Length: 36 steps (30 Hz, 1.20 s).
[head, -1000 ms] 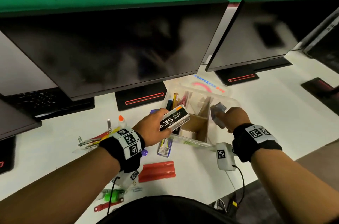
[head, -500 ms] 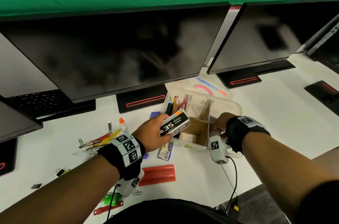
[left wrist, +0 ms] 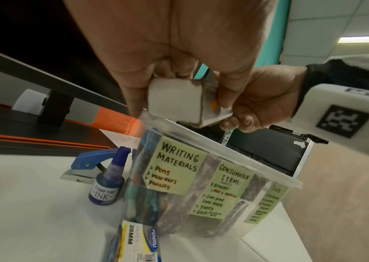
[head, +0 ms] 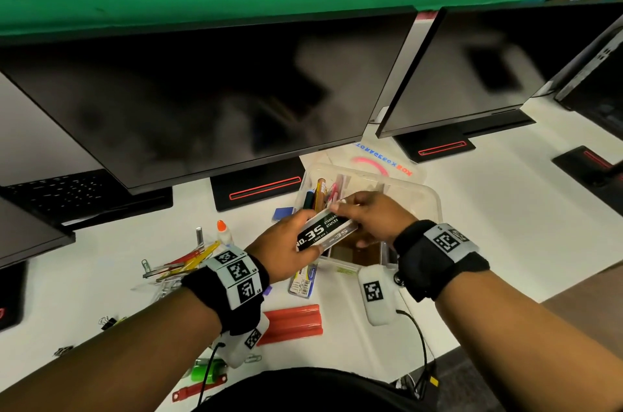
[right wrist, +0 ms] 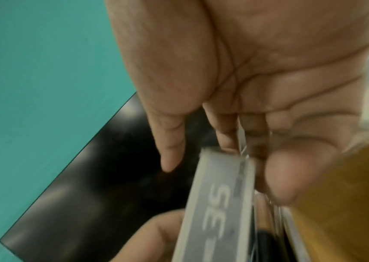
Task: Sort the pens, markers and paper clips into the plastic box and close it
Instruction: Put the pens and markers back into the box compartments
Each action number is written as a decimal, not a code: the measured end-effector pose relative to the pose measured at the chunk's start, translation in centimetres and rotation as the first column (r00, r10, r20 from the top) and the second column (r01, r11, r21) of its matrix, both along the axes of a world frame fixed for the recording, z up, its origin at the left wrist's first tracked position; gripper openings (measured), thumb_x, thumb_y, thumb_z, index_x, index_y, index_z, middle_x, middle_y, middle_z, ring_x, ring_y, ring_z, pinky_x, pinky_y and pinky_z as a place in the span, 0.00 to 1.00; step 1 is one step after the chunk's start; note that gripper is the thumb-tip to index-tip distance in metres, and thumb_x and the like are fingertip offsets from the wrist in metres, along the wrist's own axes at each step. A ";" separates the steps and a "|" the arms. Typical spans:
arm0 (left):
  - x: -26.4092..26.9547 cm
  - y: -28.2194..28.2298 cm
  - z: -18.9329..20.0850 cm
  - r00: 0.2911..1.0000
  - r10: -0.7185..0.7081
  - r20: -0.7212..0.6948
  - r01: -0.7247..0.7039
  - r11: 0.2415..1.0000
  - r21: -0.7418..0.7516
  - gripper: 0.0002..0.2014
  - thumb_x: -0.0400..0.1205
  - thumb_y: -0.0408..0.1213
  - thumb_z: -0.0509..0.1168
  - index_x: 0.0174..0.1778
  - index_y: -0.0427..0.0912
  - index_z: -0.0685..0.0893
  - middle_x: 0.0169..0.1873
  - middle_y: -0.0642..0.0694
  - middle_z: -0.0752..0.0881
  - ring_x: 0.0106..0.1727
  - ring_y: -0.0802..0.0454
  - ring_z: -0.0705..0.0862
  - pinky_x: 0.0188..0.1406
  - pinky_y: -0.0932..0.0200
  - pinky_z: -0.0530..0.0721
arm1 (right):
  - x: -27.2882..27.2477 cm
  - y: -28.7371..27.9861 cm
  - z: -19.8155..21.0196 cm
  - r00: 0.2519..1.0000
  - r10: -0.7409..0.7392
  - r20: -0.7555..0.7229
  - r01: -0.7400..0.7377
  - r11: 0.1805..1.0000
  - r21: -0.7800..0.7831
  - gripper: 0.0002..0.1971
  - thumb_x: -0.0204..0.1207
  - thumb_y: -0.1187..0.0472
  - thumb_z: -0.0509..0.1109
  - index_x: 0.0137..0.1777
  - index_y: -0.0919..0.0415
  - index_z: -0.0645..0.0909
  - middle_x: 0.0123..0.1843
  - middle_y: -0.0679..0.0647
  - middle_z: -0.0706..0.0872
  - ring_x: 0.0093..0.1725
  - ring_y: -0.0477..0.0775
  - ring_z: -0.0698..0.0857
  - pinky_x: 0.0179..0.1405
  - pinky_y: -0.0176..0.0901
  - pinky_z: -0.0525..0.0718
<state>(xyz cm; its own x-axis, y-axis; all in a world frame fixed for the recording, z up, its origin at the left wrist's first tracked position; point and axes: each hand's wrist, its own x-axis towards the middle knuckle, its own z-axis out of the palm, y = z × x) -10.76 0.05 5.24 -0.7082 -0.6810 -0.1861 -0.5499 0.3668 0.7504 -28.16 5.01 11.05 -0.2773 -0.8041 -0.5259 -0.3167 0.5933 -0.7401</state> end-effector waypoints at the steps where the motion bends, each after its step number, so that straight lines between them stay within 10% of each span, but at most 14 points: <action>1: -0.1 0.0 0.0 1.000 -0.008 -0.005 0.008 1.000 0.003 0.27 0.78 0.47 0.67 0.71 0.56 0.66 0.60 0.51 0.83 0.56 0.56 0.84 0.56 0.52 0.87 | 0.5 0.1 -0.1 0.999 0.024 0.042 -0.025 1.000 0.011 0.12 0.75 0.53 0.71 0.54 0.59 0.79 0.42 0.54 0.88 0.35 0.51 0.86 0.27 0.39 0.85; 8: 0.7 0.0 -0.1 0.997 -0.059 0.046 0.061 0.998 -0.022 0.34 0.77 0.49 0.69 0.77 0.54 0.62 0.75 0.52 0.72 0.74 0.54 0.72 0.72 0.58 0.72 | -5.4 0.4 4.6 0.940 -0.107 -0.323 -0.004 0.946 -0.324 0.10 0.70 0.64 0.77 0.47 0.58 0.79 0.39 0.57 0.85 0.27 0.50 0.79 0.14 0.29 0.76; 14: 0.8 0.0 -0.7 0.983 -0.114 0.145 0.141 0.971 -0.191 0.18 0.82 0.38 0.63 0.69 0.48 0.76 0.75 0.52 0.71 0.77 0.56 0.68 0.71 0.70 0.61 | -11.6 0.4 4.7 0.612 0.046 -0.790 -0.102 0.995 -0.021 0.19 0.69 0.67 0.75 0.61 0.57 0.84 0.57 0.60 0.88 0.54 0.61 0.85 0.50 0.42 0.78; 20: 0.7 -0.4 -0.8 0.969 -0.150 0.199 0.190 0.961 -0.203 0.12 0.84 0.36 0.61 0.61 0.45 0.84 0.77 0.51 0.69 0.79 0.55 0.66 0.75 0.67 0.61 | -9.8 -1.9 -0.6 0.550 0.262 -0.793 -0.288 0.951 0.115 0.18 0.76 0.69 0.67 0.64 0.58 0.82 0.65 0.58 0.85 0.64 0.59 0.82 0.66 0.44 0.76; 36: 0.6 -0.5 -0.9 0.971 -0.139 0.194 0.174 0.969 -0.177 0.12 0.84 0.36 0.59 0.60 0.45 0.84 0.77 0.52 0.68 0.80 0.55 0.64 0.77 0.64 0.61 | -9.2 -3.9 -4.5 0.597 0.402 -0.695 -0.164 0.909 0.384 0.12 0.77 0.67 0.66 0.59 0.65 0.83 0.55 0.60 0.86 0.56 0.60 0.85 0.58 0.44 0.81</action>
<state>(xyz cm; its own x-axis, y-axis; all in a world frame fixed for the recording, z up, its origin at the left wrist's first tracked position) -10.12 -0.42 4.37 -0.7757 -0.5997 -0.1967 -0.5930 0.5860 0.5523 -37.36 1.10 6.57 -0.4467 -0.7811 -0.4362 -0.8676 0.4973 -0.0019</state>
